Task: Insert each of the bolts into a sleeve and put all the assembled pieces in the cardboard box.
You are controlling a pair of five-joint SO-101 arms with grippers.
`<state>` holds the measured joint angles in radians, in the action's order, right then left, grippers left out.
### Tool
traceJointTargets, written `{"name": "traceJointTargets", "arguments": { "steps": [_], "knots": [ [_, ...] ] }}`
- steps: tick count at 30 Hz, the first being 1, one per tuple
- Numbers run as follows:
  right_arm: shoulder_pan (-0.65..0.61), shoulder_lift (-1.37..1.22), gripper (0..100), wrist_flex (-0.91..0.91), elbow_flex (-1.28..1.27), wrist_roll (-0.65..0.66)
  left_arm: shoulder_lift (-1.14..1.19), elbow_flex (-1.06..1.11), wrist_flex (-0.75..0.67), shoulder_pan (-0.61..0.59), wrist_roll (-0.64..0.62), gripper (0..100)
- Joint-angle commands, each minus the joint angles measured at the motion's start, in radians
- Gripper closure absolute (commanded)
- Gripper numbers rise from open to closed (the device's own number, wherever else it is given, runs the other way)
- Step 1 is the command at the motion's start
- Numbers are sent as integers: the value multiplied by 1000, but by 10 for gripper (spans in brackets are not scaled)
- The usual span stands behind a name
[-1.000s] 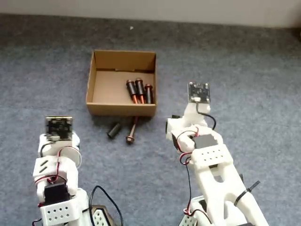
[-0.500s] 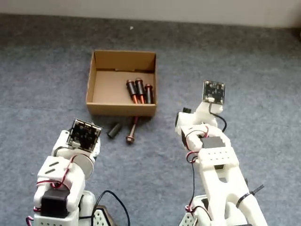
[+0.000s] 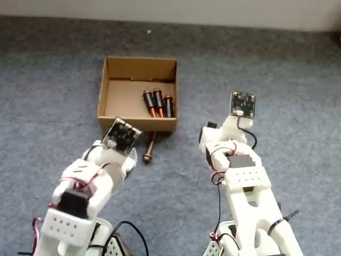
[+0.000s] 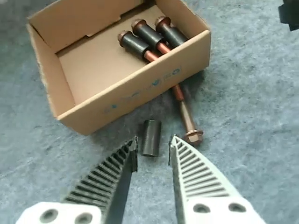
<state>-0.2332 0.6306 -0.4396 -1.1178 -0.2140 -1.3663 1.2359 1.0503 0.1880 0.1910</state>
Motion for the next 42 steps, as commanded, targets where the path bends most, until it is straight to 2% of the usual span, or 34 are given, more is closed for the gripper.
{"name": "traceJointTargets", "arguments": {
  "steps": [1, 9, 17, 29, 33, 38, 42],
  "knots": [
    [12, 31, 994, 21, 5, 12, 280, -94, -133, 87, -92, 863],
    [12, 31, 994, 21, 5, 15, 657, -185, -296, 125, -204, 863],
    [12, 31, 994, 21, 5, 15, 918, -268, -385, 125, -322, 863],
    [12, 31, 994, 21, 5, 17, 1264, -443, -370, 136, -342, 872],
    [12, 31, 994, 21, 5, 17, 1268, -486, -298, 136, -341, 993],
    [12, 31, 994, 21, 5, 17, 1267, -489, -253, 134, -341, 995],
    [12, 31, 994, 21, 4, 17, 1239, -503, -153, 134, -338, 995]
  ]
}}
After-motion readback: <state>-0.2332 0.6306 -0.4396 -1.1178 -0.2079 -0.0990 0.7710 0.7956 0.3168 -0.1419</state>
